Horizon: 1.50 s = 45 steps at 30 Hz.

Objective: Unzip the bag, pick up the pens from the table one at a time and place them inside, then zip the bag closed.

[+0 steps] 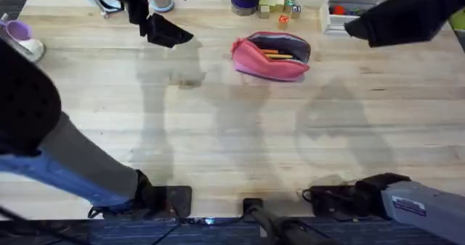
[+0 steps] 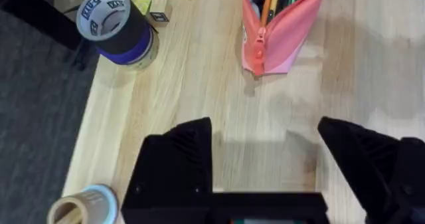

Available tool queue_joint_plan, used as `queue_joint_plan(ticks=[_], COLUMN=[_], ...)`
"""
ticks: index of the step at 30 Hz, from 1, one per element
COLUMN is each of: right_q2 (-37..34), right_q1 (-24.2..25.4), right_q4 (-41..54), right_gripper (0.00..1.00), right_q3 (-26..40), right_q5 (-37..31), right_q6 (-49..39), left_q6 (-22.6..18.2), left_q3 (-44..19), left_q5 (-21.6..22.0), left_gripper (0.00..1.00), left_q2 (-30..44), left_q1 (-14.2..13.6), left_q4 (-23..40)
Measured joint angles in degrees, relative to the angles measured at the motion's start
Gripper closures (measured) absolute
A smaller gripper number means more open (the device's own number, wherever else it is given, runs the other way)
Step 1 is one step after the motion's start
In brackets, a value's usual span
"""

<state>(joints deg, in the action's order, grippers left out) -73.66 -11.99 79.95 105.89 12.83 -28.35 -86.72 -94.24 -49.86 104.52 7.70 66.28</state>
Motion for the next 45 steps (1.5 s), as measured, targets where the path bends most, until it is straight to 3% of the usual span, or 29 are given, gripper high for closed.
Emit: queue_joint_plan(ticks=[7, 16, 23, 30, 45], right_q2=[-0.2, -2.1, -4.7, -8.9, -20.5], right_q1=[0.0, -0.3, -4.1, -7.6, -14.9], right_q4=[-2.3, -3.4, -6.6, -8.5, -15.9], right_gripper=[0.006, 0.005, 0.006, 0.006, 0.009], right_q3=[0.0, 0.0, 0.0, 0.0, 0.0], right_q5=[3.4, 4.0, 4.0, 4.0, 4.0], right_q6=[0.0, 2.2, 2.8, 4.0, 1.3], left_q6=[-0.8, -1.2, -4.1, -6.1, -6.4], left_q3=[0.0, 0.0, 0.0, 0.0, 0.0], left_q5=[-2.4, -2.9, -6.3, -9.6, -10.8], left_gripper=[0.007, 0.007, 0.007, 0.007, 0.007], left_q2=[5.8, 6.9, 7.6, 12.9, 15.7], left_q1=[0.8, 0.8, 0.7, 0.7, 0.7], left_q4=[-0.7, 0.8, 1.7, 1.7, 1.6])
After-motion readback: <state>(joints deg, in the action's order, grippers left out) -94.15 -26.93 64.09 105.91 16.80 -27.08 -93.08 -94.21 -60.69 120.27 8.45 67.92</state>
